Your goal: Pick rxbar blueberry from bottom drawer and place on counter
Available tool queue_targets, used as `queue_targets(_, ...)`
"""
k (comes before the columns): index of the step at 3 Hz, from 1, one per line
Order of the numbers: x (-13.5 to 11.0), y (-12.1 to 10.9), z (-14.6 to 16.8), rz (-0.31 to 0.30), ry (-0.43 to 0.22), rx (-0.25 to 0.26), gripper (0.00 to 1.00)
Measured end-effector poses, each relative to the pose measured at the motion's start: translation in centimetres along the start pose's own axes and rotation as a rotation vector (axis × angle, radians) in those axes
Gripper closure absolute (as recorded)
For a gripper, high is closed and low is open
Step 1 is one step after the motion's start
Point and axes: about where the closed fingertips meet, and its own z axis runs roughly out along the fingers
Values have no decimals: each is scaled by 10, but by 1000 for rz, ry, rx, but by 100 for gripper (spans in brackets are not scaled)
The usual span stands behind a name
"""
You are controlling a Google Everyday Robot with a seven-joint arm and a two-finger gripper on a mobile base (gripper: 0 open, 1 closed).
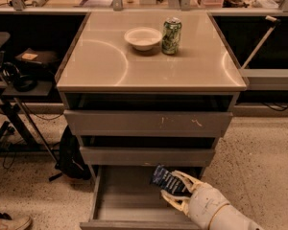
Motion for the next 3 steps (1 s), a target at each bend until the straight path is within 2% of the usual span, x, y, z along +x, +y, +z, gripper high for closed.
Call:
queue_targets(1, -71, -27, -32, -218, 41, -32, 100)
queue_targets(2, -96, -26, -43, -268, 39, -58, 100)
queue_targets(3, -84, -47, -29, -291, 52, -11, 100)
